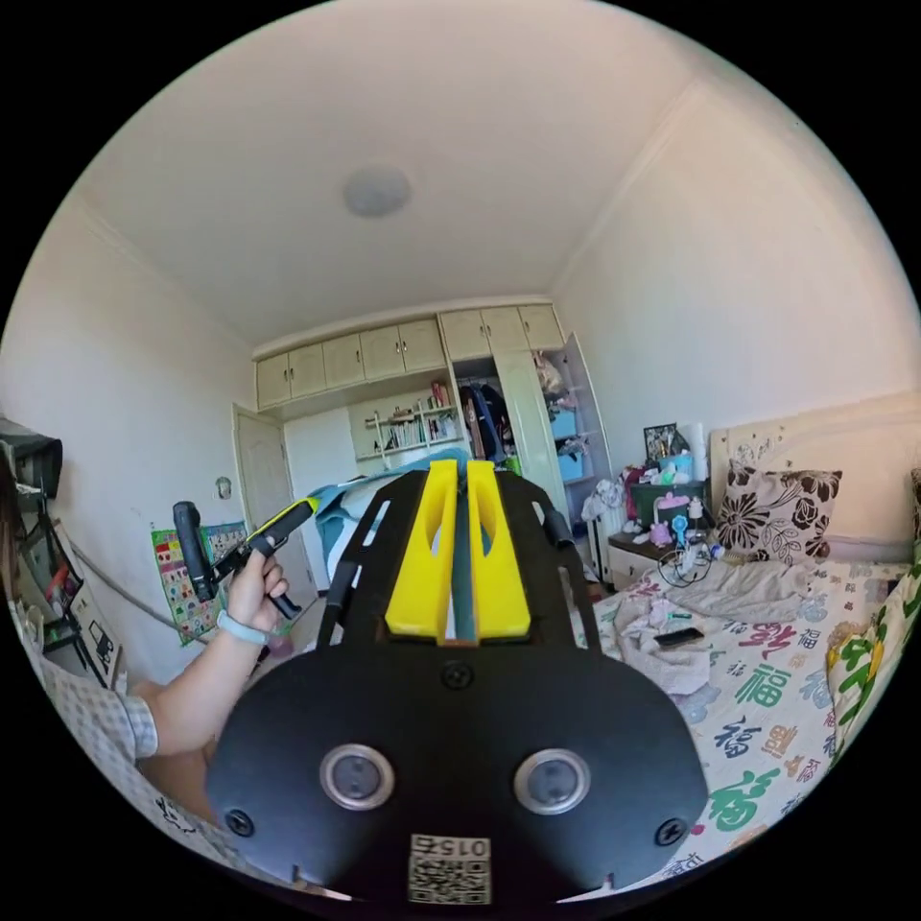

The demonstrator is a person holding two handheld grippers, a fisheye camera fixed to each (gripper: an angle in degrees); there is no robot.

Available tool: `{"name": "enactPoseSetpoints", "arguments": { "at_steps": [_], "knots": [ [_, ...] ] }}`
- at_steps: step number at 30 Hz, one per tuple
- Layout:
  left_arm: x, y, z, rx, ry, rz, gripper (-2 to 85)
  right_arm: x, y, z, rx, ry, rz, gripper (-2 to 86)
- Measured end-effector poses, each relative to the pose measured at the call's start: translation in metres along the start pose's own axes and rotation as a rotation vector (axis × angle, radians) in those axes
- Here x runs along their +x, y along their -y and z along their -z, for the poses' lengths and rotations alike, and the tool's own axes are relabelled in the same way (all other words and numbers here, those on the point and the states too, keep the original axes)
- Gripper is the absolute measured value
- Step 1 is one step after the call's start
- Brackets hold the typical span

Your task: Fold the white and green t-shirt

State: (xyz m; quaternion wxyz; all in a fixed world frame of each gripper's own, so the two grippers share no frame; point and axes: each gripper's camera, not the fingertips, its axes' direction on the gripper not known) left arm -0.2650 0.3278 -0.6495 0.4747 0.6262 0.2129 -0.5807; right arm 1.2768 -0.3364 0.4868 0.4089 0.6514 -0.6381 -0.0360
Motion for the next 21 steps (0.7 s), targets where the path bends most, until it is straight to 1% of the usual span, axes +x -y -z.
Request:
{"name": "enactPoseSetpoints", "arguments": {
  "at_steps": [4,6,8,10,13,15,16,18,19,21],
  "knots": [
    [-0.005,0.006,0.046,0.161,0.049,-0.001,-0.4,-0.026,0.002,0.01,0.123,-0.075,0.074,0.4],
    [-0.005,0.006,0.064,0.26,0.117,-0.058,-0.5,-0.038,-0.003,0.006,0.21,-0.125,0.126,0.4],
    [-0.005,0.004,0.064,0.304,0.172,-0.127,-0.6,-0.042,-0.01,-0.005,0.267,-0.176,0.162,0.4],
    [-0.012,-0.002,0.051,0.312,0.213,-0.184,-0.7,-0.041,-0.017,-0.025,0.289,-0.23,0.197,0.4],
    [-0.042,-0.021,-0.002,0.238,0.229,-0.213,-0.8,-0.021,-0.03,-0.079,0.224,-0.264,0.223,0.5],
    [-0.08,-0.047,-0.066,0.118,0.216,-0.19,-0.8,0.012,-0.046,-0.141,0.098,-0.25,0.205,0.6],
    [-0.089,-0.055,-0.084,0.082,0.215,-0.185,-0.8,0.022,-0.051,-0.159,0.059,-0.252,0.2,0.7],
    [-0.123,-0.094,-0.165,-0.068,0.245,-0.2,-0.6,0.063,-0.076,-0.238,-0.109,-0.27,0.187,1.0],
    [-0.131,-0.105,-0.187,-0.11,0.255,-0.207,-0.6,0.074,-0.083,-0.259,-0.156,-0.271,0.181,1.1],
    [-0.165,-0.15,-0.276,-0.26,0.279,-0.23,-0.1,0.125,-0.114,-0.349,-0.352,-0.271,0.114,1.8]
  ]
}}
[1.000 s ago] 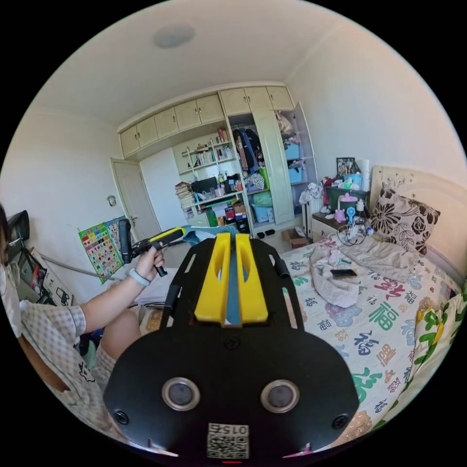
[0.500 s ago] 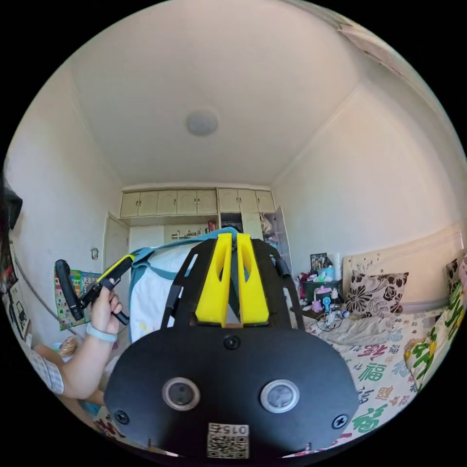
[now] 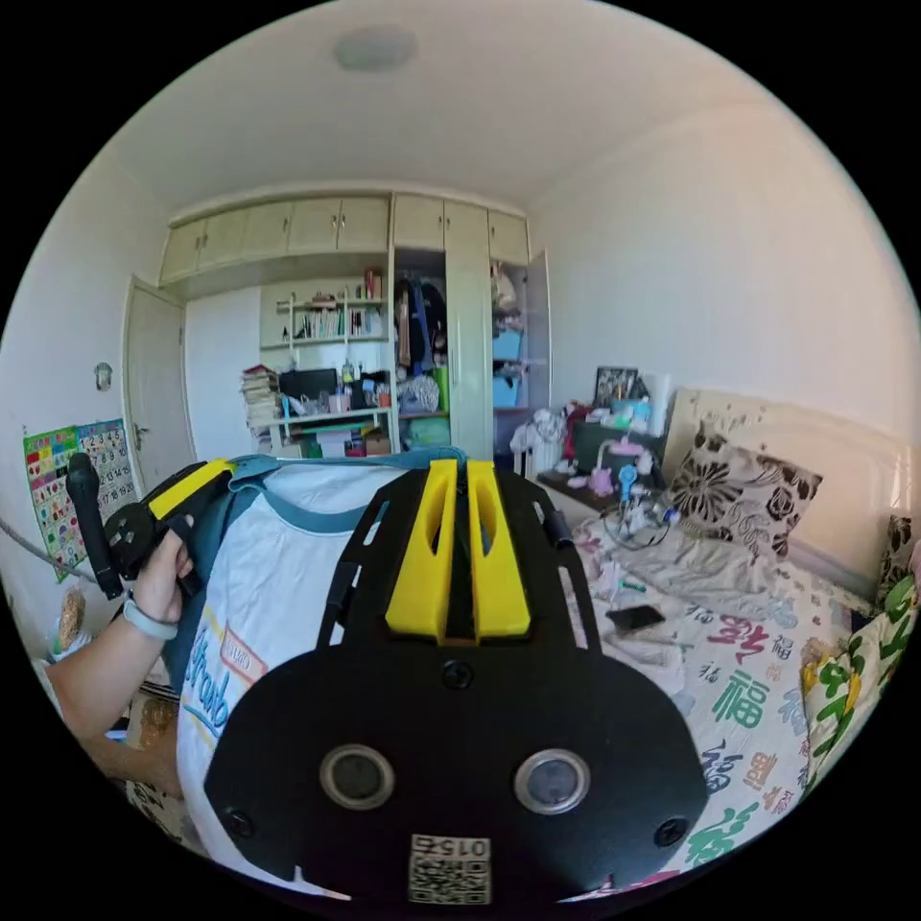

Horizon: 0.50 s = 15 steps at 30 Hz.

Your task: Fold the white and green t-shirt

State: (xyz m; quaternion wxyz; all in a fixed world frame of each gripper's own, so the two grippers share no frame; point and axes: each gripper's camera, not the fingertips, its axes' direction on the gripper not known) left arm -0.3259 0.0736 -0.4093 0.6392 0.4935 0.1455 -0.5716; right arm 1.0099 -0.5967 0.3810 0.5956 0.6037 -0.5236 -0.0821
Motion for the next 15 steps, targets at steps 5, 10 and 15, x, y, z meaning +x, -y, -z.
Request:
{"name": "enactPoseSetpoints", "arguments": {
  "at_steps": [5,10,15],
  "knots": [
    [-0.004,-0.071,-0.207,-0.509,-0.106,-0.065,2.4,0.059,-0.034,-0.2,-0.524,0.089,-0.178,4.2],
    [-0.052,-0.147,-0.252,-0.681,-0.413,-0.065,6.0,0.094,-0.109,-0.215,-0.689,0.462,-0.172,9.0],
    [-0.112,-0.239,-0.236,-1.211,-0.663,-0.097,8.5,0.108,-0.207,-0.162,-1.106,0.431,-0.058,12.3]
  ]
}}
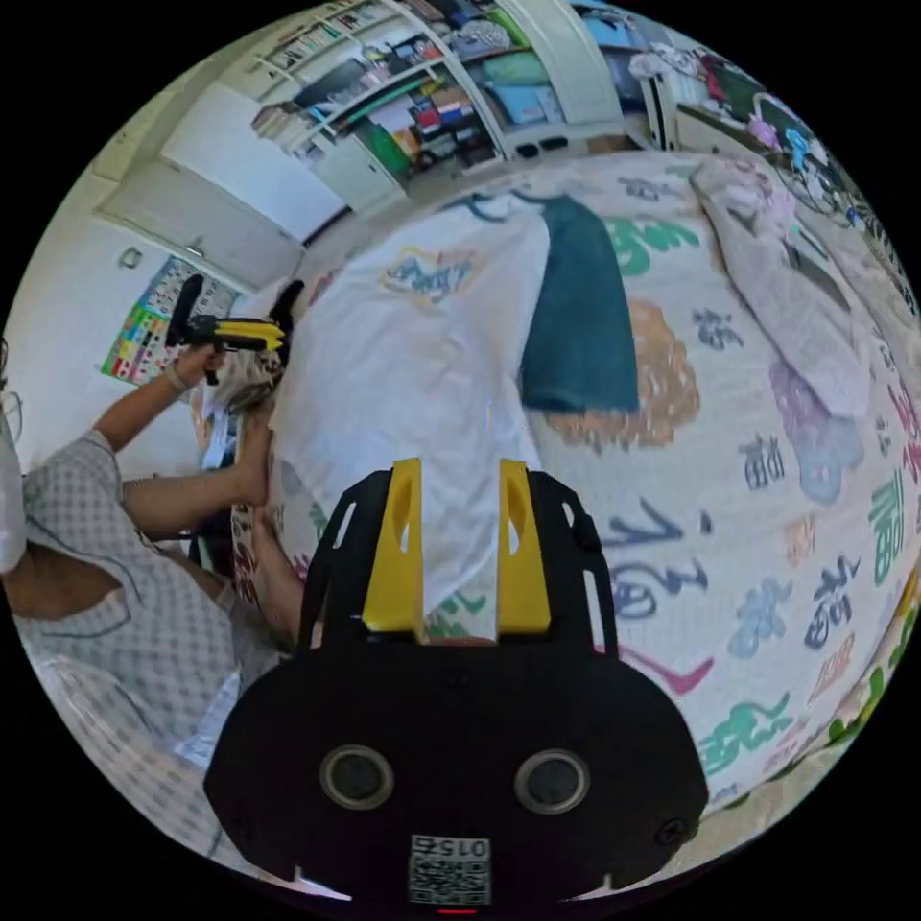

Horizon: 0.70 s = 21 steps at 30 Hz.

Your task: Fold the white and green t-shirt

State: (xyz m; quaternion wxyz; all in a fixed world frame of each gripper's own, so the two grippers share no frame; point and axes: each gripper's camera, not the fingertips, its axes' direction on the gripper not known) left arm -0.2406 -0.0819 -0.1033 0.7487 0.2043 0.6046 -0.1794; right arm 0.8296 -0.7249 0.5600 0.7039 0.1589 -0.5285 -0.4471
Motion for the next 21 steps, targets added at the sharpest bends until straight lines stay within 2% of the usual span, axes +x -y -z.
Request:
{"name": "enactPoseSetpoints", "arguments": {
  "at_steps": [3,6,9,10,12,16,19,21],
  "knots": [
    [-0.034,-0.032,-0.025,-0.163,-0.096,0.117,10.2,0.014,-0.021,-0.021,-0.173,0.034,-0.058,13.4],
    [-0.06,-0.035,-0.049,-0.148,-0.207,0.213,11.2,0.027,-0.01,-0.048,-0.287,0.212,-0.065,13.6],
    [-0.075,-0.019,-0.07,-0.111,-0.255,0.249,10.3,0.04,0.013,-0.083,-0.351,0.306,-0.114,11.7],
    [-0.076,-0.016,-0.076,-0.122,-0.251,0.248,9.6,0.043,0.018,-0.09,-0.362,0.316,-0.133,10.9],
    [-0.083,-0.003,-0.081,-0.148,-0.128,0.244,4.9,0.051,0.031,-0.099,-0.378,0.23,-0.173,4.1],
    [-0.105,0.012,-0.076,-0.25,-0.265,0.206,1.0,0.058,0.033,-0.09,-0.321,0.261,-0.169,-0.3],
    [-0.128,0.011,-0.054,-0.192,-0.367,0.229,0.3,0.065,0.033,-0.064,-0.181,0.317,-0.186,-0.7],
    [-0.158,0.026,-0.018,-0.044,-0.478,0.263,0.0,0.08,0.051,-0.035,-0.079,0.338,-0.196,-0.6]
  ]
}}
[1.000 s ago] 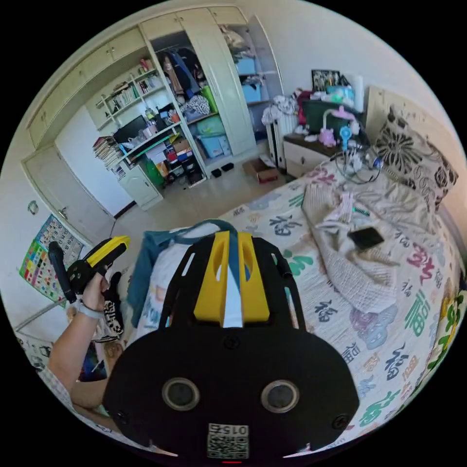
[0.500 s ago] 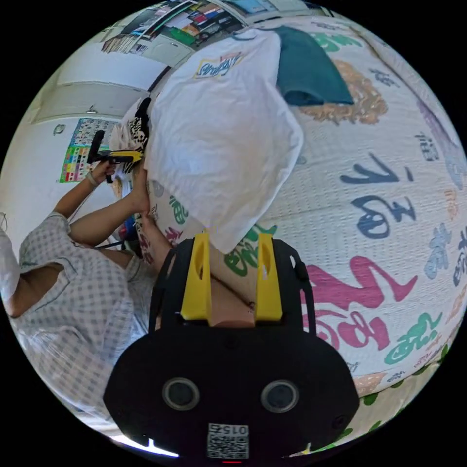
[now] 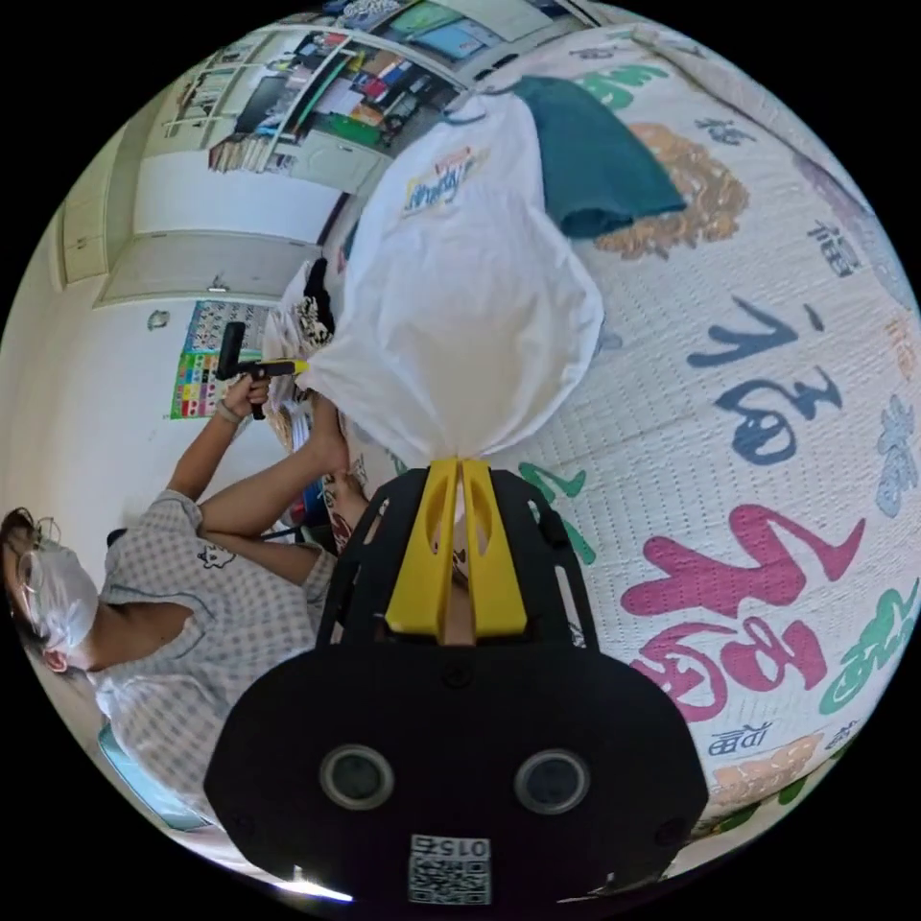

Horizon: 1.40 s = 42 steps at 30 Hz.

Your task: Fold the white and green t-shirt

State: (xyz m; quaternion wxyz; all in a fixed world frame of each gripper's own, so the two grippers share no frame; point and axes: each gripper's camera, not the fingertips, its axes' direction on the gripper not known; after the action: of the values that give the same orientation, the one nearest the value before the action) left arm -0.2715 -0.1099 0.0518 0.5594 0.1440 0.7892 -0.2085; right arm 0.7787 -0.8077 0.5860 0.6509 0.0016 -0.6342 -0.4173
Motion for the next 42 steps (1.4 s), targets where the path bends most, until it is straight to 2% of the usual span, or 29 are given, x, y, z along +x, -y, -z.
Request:
{"name": "enactPoseSetpoints", "arguments": {
  "at_steps": [4,9,12,14,19,22,28,32,36,39,41,42],
  "knots": [
    [0.021,0.053,0.101,0.314,-0.035,-0.06,-0.2,-0.015,0.051,0.084,0.29,0.147,0.014,-0.4],
    [0.113,0.108,0.241,0.693,0.039,-0.19,-0.5,-0.102,0.116,0.195,0.559,0.038,0.131,-0.4],
    [0.159,0.102,0.288,0.792,0.077,-0.27,-0.6,-0.147,0.113,0.226,0.639,0.0,0.229,-0.3],
    [0.177,0.091,0.3,0.785,0.083,-0.342,-0.6,-0.165,0.104,0.231,0.64,-0.051,0.275,-0.3],
    [0.187,0.041,0.279,0.663,0.171,-0.474,-0.5,-0.173,0.063,0.192,0.528,-0.075,0.403,-0.3],
    [0.167,0.022,0.226,0.502,0.19,-0.469,-0.5,-0.149,0.045,0.129,0.369,-0.088,0.388,-0.3],
    [0.097,0.035,0.052,0.091,0.157,-0.341,-0.5,-0.04,0.065,-0.029,-0.066,-0.18,0.12,-0.2],
    [0.069,0.045,-0.086,-0.252,0.25,-0.28,-0.4,0.014,0.096,-0.111,-0.313,-0.331,-0.005,0.3],
    [0.07,0.028,-0.167,-0.571,0.485,-0.37,0.3,0.041,0.114,-0.18,-0.561,-0.497,-0.012,2.6],
    [0.074,0.031,-0.159,-0.624,0.396,-0.391,1.1,0.044,0.122,-0.192,-0.561,-0.471,0.028,4.9],
    [0.08,0.047,-0.128,-0.558,0.315,-0.392,1.7,0.047,0.128,-0.185,-0.569,-0.448,0.044,5.2],
    [0.081,0.062,-0.099,-0.468,0.305,-0.384,2.1,0.049,0.135,-0.176,-0.568,-0.459,0.043,5.2]
  ]
}}
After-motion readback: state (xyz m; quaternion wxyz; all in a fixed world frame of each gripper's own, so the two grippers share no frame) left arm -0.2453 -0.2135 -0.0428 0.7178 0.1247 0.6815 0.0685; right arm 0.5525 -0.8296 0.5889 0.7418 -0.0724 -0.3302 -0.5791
